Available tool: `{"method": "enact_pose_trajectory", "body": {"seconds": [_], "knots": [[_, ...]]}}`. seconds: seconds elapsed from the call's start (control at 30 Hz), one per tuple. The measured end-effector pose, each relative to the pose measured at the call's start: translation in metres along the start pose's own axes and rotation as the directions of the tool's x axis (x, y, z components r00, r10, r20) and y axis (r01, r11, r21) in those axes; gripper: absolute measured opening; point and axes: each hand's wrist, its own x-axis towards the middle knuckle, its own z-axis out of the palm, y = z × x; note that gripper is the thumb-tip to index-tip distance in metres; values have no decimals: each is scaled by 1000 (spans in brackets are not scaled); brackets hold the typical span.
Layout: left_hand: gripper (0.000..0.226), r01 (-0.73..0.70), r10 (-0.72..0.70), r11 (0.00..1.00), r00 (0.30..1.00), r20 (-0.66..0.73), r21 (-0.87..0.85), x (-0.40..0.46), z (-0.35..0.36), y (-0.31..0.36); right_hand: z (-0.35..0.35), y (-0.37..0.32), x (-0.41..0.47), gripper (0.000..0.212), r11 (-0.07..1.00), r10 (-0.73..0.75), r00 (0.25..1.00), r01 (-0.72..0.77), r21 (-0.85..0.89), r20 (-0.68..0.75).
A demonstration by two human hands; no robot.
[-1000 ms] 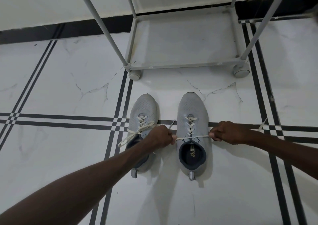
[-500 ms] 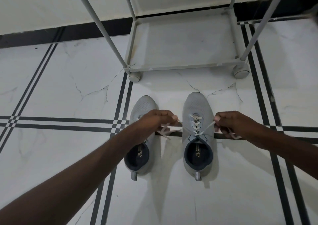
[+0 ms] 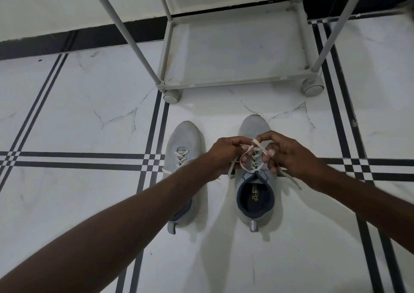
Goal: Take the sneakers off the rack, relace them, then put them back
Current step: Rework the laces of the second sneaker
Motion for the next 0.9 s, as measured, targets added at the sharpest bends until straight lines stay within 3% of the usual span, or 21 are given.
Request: {"method": "enact_pose_trajectory", "body": {"seconds": [0.2,0.53,0.63,0.77,0.9], "knots": [[23,-3,3,999,1000,-4,-48,7,5,1,12,1,6,46,978,-90,996,88,-187,2],[14,114,-76,974,979,188,-198,-1,2,-4,14,2,11,30,998,-27,998,24,-61,-52],[11,56,-35,986,991,131,-158,-3,6,-5,17,4,13,24,999,30,999,-30,45,-15],[16,16,-4,994,993,119,-105,-1,4,-4,15,11,23,25,928,218,975,-191,321,-52],[16,-75,73,997,983,169,5,-9,2,-5,10,15,33,20,886,311,950,-278,372,-32]]}}
